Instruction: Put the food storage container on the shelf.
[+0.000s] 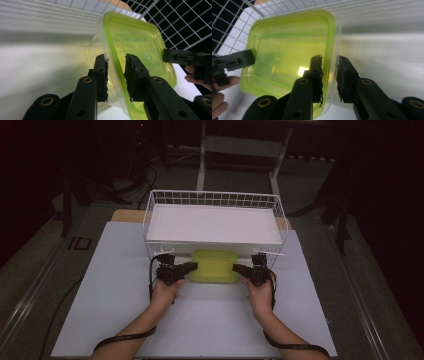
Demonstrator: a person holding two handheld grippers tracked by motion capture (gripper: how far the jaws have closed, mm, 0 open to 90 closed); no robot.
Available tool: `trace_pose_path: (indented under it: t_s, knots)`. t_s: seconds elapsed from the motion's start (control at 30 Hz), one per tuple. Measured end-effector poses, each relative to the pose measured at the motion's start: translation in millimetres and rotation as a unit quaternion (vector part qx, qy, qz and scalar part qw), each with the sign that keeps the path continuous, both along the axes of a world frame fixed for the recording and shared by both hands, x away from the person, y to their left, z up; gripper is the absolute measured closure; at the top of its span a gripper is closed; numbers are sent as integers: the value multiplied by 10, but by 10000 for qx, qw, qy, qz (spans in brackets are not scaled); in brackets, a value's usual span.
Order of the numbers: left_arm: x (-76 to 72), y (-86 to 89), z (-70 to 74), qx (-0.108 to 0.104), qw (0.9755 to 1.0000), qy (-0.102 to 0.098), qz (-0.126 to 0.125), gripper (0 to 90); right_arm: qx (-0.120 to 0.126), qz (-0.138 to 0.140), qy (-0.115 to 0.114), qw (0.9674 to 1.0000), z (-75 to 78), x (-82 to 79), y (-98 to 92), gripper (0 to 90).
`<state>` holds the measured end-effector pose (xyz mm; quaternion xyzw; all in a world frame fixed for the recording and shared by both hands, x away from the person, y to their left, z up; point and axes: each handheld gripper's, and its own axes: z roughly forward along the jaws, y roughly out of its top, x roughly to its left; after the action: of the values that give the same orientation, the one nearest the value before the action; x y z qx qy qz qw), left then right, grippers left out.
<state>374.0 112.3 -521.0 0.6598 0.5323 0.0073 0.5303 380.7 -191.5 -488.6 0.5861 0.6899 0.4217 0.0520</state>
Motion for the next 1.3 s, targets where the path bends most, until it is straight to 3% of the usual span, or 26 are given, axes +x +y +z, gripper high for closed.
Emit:
trace_pose_path:
  t_s: [0.07, 0.3, 0.4, 0.5, 0.53, 0.63, 0.9, 1.1, 1.13, 1.2, 1.23, 1.3]
  knots:
    - [19, -17, -13, 53, 9999, -94, 80, 691, -100, -28, -118, 9999, -7, 22, 11, 732]
    - [68, -29, -40, 119, 9993, -218, 282, 576, 53, -81, -207, 9997, -61, 81, 29, 677]
    - [55, -36, -37, 185, 9989, -307, 286, 539, -38, -73, -331, 9994, -65, 71, 33, 600]
    - [24, -31, -11, 231, 9983, -428, 320, 522, -109, -105, -442, 9989, -31, 18, 44, 550]
    - [8, -26, -1, 227, 9980, -485, 338, 522, -191, -50, -587, 9981, -18, 2, 42, 540]
    - [-21, -17, 23, 271, 9977, -520, 341, 512, -238, -20, -658, 9975, 29, -61, 42, 521]
    - [-215, 102, 156, 371, 9973, -568, 281, 504, -130, 191, -795, 9966, 167, -297, 13, 494]
    - [-457, 206, 292, 378, 9968, -687, 181, 501, -129, 391, -950, 9946, 274, -490, 59, 520]
    - [-548, 224, 325, 464, 9959, -762, 122, 488, -126, 489, -932, 9944, 284, -559, 96, 571]
    - [-548, 224, 325, 464, 9959, -762, 122, 487, -158, 562, -920, 9940, 280, -587, 119, 571]
    - [-692, 251, 361, 589, 9943, -885, 63, 483, -231, 712, -905, 9931, 257, -649, 178, 665]
    - [-750, 268, 363, 624, 9942, -873, 54, 461, -301, 850, -853, 9923, 215, -686, 237, 713]
